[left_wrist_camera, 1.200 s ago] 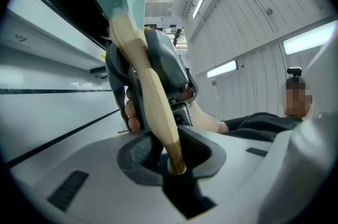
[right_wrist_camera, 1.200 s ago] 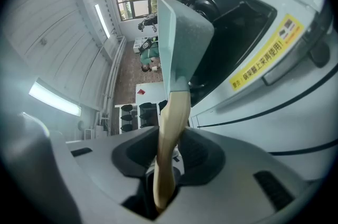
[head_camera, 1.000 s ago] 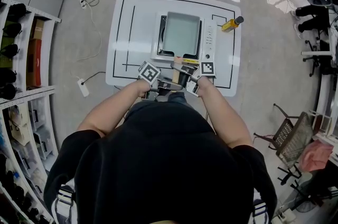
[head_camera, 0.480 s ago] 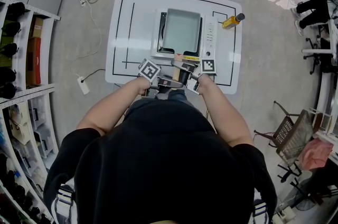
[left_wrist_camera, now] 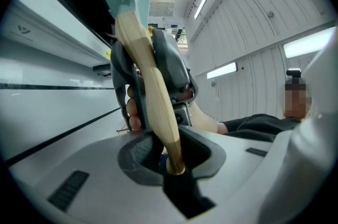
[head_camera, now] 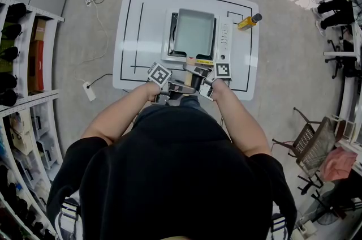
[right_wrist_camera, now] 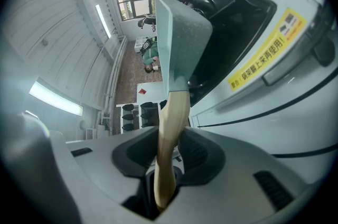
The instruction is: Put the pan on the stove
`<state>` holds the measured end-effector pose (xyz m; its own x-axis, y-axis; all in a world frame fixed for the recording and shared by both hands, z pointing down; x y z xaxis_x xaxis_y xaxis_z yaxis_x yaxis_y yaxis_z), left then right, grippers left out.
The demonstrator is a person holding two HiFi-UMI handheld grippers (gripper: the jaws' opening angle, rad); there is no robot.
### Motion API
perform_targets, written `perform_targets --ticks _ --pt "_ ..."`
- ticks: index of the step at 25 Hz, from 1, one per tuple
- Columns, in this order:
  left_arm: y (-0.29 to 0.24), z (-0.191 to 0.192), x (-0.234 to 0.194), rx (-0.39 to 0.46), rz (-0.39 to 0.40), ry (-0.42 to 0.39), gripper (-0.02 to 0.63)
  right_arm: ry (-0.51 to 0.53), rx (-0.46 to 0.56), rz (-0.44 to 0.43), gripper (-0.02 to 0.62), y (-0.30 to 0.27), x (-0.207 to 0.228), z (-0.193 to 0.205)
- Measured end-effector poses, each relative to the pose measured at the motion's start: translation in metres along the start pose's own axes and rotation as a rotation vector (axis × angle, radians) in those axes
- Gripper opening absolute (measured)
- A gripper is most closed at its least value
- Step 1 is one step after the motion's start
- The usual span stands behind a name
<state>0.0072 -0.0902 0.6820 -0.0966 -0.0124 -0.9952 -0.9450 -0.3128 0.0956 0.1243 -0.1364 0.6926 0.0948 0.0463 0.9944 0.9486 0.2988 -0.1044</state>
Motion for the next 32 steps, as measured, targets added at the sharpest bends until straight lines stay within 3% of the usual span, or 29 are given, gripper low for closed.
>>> perform_targets --ticks 19,25,32 --pt "-0.001 -0.002 0.0 -0.002 0.003 0.007 0.091 0.018 -0.016 -0.021 0.14 0.0 -0.002 -0.001" --pt "-0.003 -0.001 0.003 0.016 0.069 0.067 0.162 0.038 -0.038 -0.027 0.175 0.0 -0.002 -0.002" --pt "0.009 -0.007 -0.002 0.019 -0.003 0.023 0.195 0.092 -0.046 0.027 0.198 0.005 0.001 -0.004"
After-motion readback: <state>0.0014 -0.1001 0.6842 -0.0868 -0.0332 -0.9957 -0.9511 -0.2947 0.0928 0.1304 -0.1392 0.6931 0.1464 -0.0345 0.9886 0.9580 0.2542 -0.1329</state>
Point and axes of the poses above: the fingertips, and each gripper's own axes: y backward along the fingers, x to its right, z out of its underside, the point moved 9 cm from there along y, backward along the fingers, and after that the axes turned 6 degrees about y, right-handed, at the moved point
